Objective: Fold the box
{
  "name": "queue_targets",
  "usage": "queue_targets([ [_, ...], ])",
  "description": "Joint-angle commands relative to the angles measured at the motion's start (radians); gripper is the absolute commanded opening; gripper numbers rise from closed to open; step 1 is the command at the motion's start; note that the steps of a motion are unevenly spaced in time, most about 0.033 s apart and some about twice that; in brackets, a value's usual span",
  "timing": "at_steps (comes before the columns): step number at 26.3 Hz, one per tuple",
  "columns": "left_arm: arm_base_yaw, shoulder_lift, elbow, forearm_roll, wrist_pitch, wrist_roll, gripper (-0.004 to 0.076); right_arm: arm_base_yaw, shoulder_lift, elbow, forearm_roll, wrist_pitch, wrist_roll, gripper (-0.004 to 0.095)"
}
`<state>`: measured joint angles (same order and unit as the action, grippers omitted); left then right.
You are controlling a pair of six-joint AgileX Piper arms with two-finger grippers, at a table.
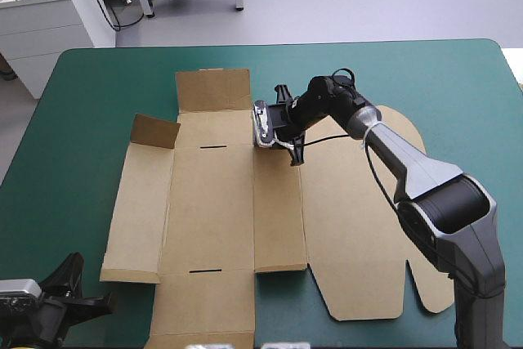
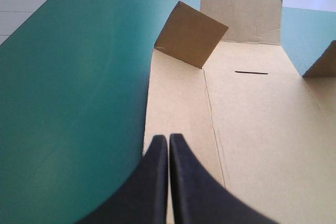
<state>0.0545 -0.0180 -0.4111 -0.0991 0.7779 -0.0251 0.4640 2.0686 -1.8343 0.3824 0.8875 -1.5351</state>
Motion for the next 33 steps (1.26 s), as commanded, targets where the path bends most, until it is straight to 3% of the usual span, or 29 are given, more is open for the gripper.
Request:
queue_targets([
  [1,-0.005,0.0,-0.023,-0.007,-0.079,-0.009,-0.0008,0.0,-0.078,-0.032,0.03,-0.024,0.118,0.0626],
  [5,-0.005,0.0,-0.023,-0.007,-0.079,-0.009,-0.0008,-0.002,-0.15,-0.032,-0.016,-0.024,0.343,0.0625],
  [10,-0.005,0.0,-0.023,-0.007,-0.079,-0.009,-0.0008,-0.004,-0.214,-0.032,-0.264,-0.004,0.814,0.05],
  [12,-0.005,0.0,-0.023,-0.007,-0.079,-0.009,-0.0008,-0.008,-0.231,-0.032,-0.382,0.02,0.931,0.0362],
  [16,-0.005,0.0,-0.023,-0.007,-0.079,-0.009,-0.0008,-0.044,-0.262,-0.032,-0.443,0.053,1.133,-0.0008],
  [22,-0.005,0.0,-0.023,-0.007,-0.079,-0.009,-0.0008,-0.106,-0.299,-0.022,-0.437,0.098,1.368,0.0001],
  [30,-0.005,0.0,-0.023,-0.007,-0.079,-0.009,0.0,-0.118,-0.498,0.191,-0.435,0.032,1.455,0.0001],
  [33,-0.005,0.0,-0.023,-0.007,-0.079,-0.009,0.0078,-0.126,-0.591,0.294,-0.431,0.009,1.472,0.0],
])
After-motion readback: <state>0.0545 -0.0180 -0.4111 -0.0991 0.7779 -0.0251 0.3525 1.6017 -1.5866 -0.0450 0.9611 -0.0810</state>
